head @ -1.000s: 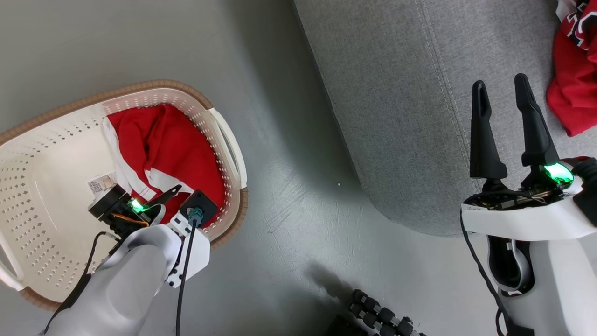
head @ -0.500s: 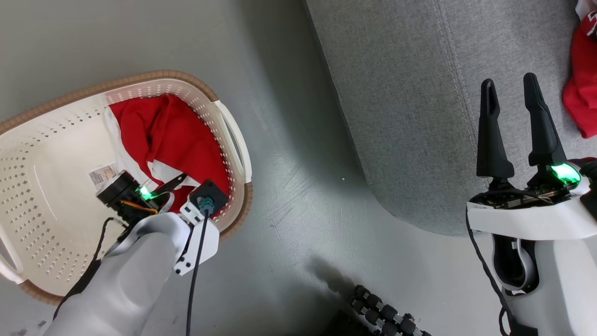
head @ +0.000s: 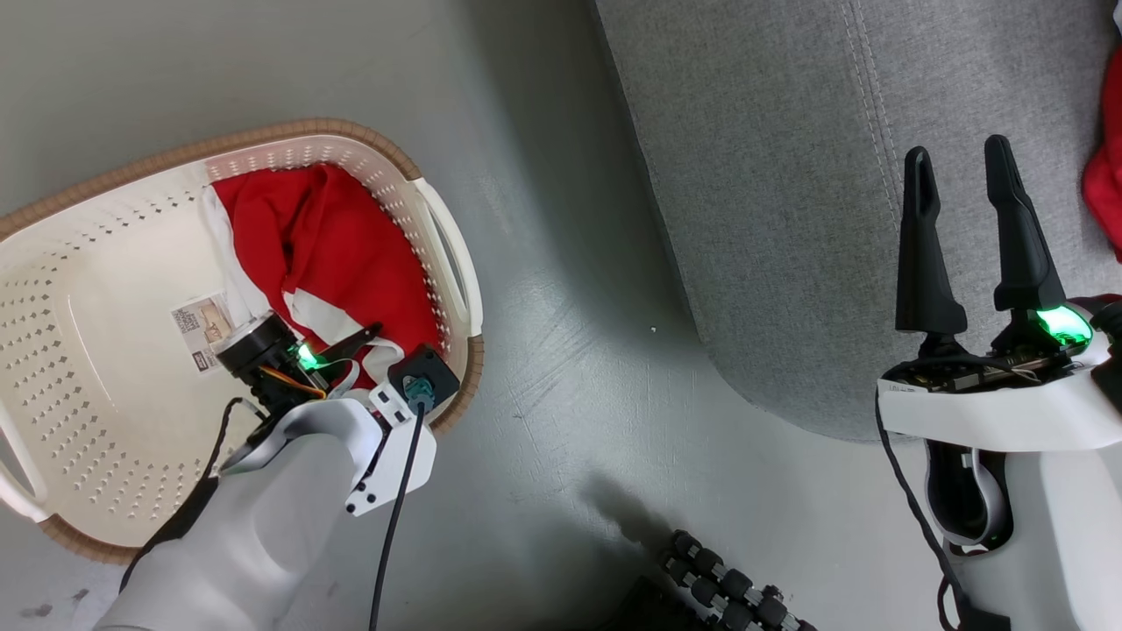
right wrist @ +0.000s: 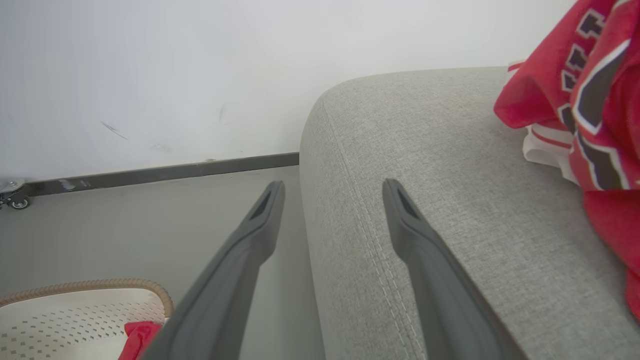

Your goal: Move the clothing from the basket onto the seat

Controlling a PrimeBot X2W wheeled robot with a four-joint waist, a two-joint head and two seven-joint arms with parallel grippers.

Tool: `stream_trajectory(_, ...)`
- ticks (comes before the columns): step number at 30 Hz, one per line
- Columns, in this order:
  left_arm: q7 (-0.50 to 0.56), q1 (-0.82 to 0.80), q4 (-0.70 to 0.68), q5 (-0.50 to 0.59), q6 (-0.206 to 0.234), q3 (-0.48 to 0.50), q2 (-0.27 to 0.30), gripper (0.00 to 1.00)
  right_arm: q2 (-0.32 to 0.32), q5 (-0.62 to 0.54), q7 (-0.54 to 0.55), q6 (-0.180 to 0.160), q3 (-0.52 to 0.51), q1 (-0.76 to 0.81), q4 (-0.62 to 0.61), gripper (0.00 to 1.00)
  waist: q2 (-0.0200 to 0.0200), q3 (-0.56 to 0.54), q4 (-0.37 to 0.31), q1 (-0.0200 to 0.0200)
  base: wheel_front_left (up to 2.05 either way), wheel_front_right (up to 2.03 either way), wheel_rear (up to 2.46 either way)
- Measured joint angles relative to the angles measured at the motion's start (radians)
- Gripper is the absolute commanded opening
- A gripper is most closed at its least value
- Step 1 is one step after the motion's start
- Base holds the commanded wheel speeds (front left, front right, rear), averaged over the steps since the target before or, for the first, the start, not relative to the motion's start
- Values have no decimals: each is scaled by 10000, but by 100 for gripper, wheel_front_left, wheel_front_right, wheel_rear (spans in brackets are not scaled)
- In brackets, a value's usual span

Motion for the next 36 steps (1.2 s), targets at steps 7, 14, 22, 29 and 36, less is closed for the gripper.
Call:
stream_trajectory(7,77,-275,328,301,119,-132,-25,100,2,-140,-2,0,-38,4,-42,100,0,-3,52,0,0,0,0)
stream_trajectory(14,132,-321,646,343,123,-209,-151,100,2,-211,-2,0,-159,11,-130,100,0,42,118,0,0,0,0)
stream_trajectory(22,153,-522,811,456,378,-311,-430,65,2,-238,-4,0,-159,12,-330,100,0,88,200,0,0,0,0)
stream_trajectory(29,107,-566,974,487,539,-337,-506,0,2,-255,-4,0,-155,13,-383,100,0,108,235,0,0,0,0)
stream_trajectory(36,-132,-687,1057,387,663,-180,-458,0,2,-253,-6,0,-136,9,-426,100,0,120,256,0,0,0,0)
